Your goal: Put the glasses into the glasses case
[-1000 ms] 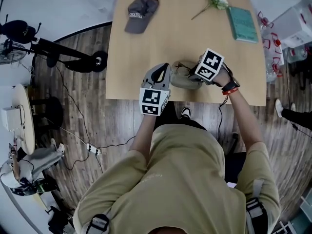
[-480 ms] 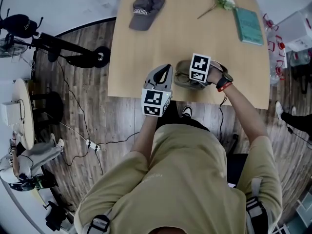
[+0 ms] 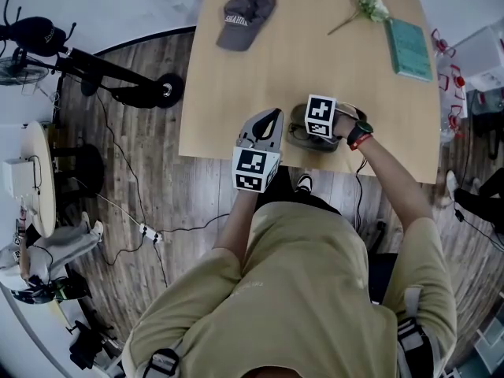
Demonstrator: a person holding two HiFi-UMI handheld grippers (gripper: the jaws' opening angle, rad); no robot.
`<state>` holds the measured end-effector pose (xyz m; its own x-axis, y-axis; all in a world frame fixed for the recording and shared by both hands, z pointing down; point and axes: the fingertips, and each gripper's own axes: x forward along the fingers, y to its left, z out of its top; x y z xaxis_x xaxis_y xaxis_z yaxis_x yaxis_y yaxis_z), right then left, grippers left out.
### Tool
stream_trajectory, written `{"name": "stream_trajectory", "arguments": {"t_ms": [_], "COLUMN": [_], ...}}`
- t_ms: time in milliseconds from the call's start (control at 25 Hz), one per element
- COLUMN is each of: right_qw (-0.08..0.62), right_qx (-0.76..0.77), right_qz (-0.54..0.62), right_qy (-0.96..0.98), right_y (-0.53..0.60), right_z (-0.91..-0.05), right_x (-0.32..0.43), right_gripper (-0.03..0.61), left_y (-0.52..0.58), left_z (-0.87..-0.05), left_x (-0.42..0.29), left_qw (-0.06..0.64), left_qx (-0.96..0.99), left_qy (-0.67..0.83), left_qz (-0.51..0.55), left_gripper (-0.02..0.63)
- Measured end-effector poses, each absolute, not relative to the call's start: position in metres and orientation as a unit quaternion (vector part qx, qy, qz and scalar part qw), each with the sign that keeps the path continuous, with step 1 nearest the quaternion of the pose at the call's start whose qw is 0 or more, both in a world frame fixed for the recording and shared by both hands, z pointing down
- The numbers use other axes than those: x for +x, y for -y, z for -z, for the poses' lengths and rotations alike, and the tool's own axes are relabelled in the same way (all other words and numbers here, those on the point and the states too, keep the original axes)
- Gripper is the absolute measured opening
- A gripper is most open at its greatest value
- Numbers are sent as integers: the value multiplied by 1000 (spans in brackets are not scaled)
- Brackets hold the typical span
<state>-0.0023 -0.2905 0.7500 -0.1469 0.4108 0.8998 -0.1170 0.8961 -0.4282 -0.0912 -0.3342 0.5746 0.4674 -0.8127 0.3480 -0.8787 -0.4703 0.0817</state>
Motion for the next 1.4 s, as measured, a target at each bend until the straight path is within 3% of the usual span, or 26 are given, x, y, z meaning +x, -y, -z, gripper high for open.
{"name": "stream_trajectory", "arguments": {"t_ms": [440,640,760,1040,1400], "right_qw": [660,653,638,566,388], "right_qx": [-117,-108,-92,-18,165], "right_qz": [-207,-187,-187,-203,-217], "right_qy": [713,726,742,799,880], "right_y": [287,292,297,306,338], "right_z": [-751,-738,-724,-678,-595], "right_x": [-1,3,2,7,37], "right_gripper": [215,317,322,321,311], "left_y": [340,338,340,348,357], "left_z": [-572,-569,-565,-543,-506], "left_x": [-94,-92,-93,-90,-65], "left_qw": [127,123,121,106,73], "left_qx": [852,851,850,851,860], "left_qy": [492,495,497,501,493], "left_qz": [-128,-126,-124,-117,-108], "left_gripper": [23,23,23,23,23]}}
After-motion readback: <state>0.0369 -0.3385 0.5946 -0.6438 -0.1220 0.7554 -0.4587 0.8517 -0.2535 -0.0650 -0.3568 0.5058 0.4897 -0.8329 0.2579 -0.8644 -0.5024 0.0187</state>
